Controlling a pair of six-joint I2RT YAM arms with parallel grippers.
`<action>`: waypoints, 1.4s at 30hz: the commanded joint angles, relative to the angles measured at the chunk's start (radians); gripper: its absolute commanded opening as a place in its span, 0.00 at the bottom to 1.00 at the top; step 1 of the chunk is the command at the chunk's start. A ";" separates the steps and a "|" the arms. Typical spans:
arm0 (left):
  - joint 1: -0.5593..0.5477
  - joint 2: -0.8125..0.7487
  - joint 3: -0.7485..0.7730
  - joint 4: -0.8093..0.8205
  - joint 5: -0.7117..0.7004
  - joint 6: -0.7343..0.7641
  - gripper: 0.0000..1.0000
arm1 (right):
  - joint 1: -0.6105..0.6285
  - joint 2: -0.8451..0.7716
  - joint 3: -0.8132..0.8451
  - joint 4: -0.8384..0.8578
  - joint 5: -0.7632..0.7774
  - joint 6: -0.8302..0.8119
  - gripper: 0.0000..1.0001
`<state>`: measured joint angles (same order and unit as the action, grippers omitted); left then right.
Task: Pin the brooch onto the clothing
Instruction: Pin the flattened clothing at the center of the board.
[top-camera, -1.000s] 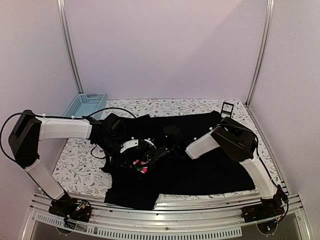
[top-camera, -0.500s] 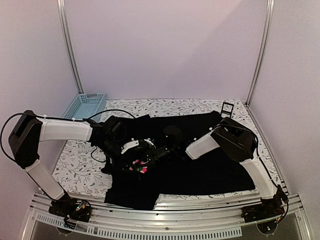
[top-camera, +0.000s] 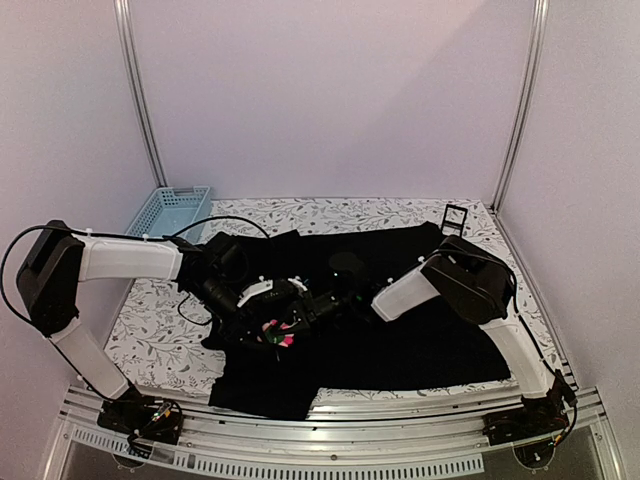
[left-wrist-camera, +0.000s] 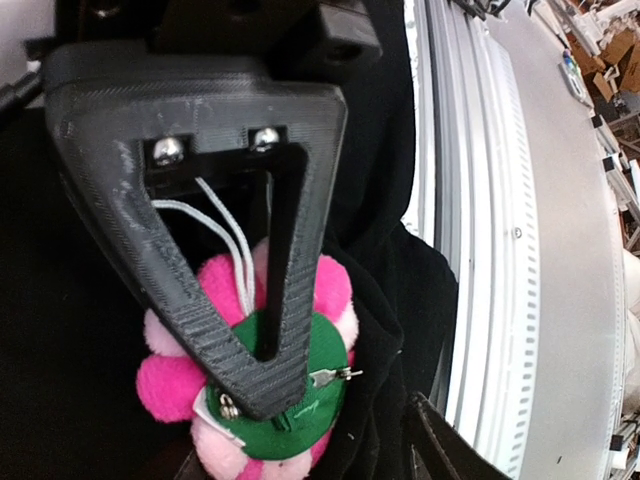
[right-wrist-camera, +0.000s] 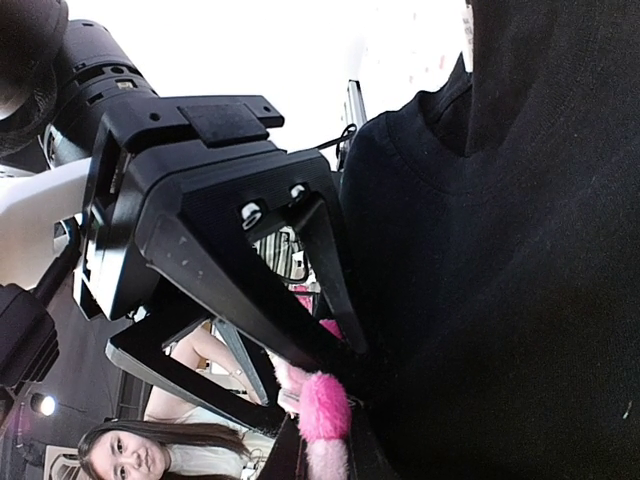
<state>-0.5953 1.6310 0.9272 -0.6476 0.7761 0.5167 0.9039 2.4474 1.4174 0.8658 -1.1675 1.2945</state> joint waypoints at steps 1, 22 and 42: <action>-0.009 0.008 0.010 -0.052 0.051 0.028 0.55 | -0.010 -0.037 -0.005 0.036 0.037 0.012 0.00; -0.019 -0.003 0.017 0.051 0.049 -0.143 0.00 | -0.028 -0.038 -0.023 0.039 0.051 0.004 0.24; 0.015 -0.003 0.040 -0.070 0.013 -0.004 0.00 | -0.061 -0.403 -0.284 -0.488 0.363 -0.791 0.77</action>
<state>-0.5896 1.6318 0.9386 -0.6605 0.7742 0.4591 0.8314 2.1708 1.2636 0.4587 -0.9577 0.7589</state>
